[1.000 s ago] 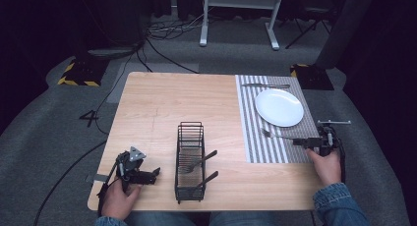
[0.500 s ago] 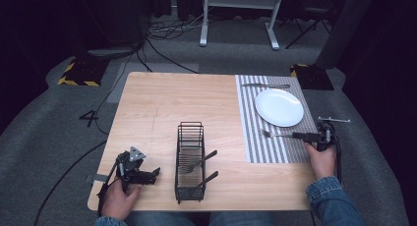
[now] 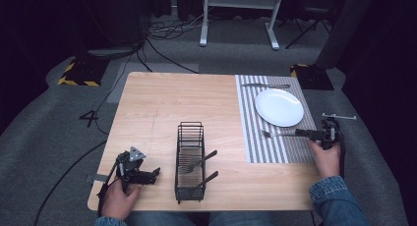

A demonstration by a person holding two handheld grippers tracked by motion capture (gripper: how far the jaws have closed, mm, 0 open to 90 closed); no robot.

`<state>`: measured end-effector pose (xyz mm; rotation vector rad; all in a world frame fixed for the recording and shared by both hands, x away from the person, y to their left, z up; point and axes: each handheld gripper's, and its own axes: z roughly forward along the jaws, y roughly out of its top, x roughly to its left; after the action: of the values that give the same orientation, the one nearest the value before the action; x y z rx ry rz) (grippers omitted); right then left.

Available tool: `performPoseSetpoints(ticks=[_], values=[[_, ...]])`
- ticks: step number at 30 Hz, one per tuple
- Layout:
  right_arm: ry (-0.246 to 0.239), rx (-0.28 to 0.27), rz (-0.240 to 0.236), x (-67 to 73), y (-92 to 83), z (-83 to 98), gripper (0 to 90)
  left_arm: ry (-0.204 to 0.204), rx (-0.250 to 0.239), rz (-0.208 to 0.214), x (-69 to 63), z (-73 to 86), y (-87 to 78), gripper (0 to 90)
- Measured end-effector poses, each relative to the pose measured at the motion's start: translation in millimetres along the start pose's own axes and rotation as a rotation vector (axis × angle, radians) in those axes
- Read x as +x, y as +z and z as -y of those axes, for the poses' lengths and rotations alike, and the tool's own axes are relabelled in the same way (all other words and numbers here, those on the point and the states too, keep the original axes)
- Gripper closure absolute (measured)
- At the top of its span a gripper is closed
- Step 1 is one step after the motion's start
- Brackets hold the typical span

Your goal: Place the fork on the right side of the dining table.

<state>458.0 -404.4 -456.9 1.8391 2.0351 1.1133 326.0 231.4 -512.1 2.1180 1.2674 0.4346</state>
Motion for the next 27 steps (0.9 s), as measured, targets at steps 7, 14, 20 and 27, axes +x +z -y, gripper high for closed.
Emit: performPoseSetpoints(ticks=[7, 14, 20, 27], values=[[-0.055, -0.034, -0.067, 22.6, -27.8, 4.2, 32.9, 0.001, 0.000, 0.000, 0.1, 0.0, 0.0, 0.2], [-0.144, -0.056, -0.133, 48.3, -45.9, 11.9, 32.8, 0.001, 0.000, 0.000, 0.0, 0.0, 0.0, 0.2], [-0.263, -0.073, -0.192, 70.5, -55.6, 23.8, 28.6, 0.001, 0.001, 0.000, 0.1, 0.0, 0.0, 0.2], [-0.315, -0.102, -0.334, 89.5, -63.6, 32.6, 13.6, 0.001, 0.001, 0.000, 0.1, 0.0, 0.0, 0.2]])
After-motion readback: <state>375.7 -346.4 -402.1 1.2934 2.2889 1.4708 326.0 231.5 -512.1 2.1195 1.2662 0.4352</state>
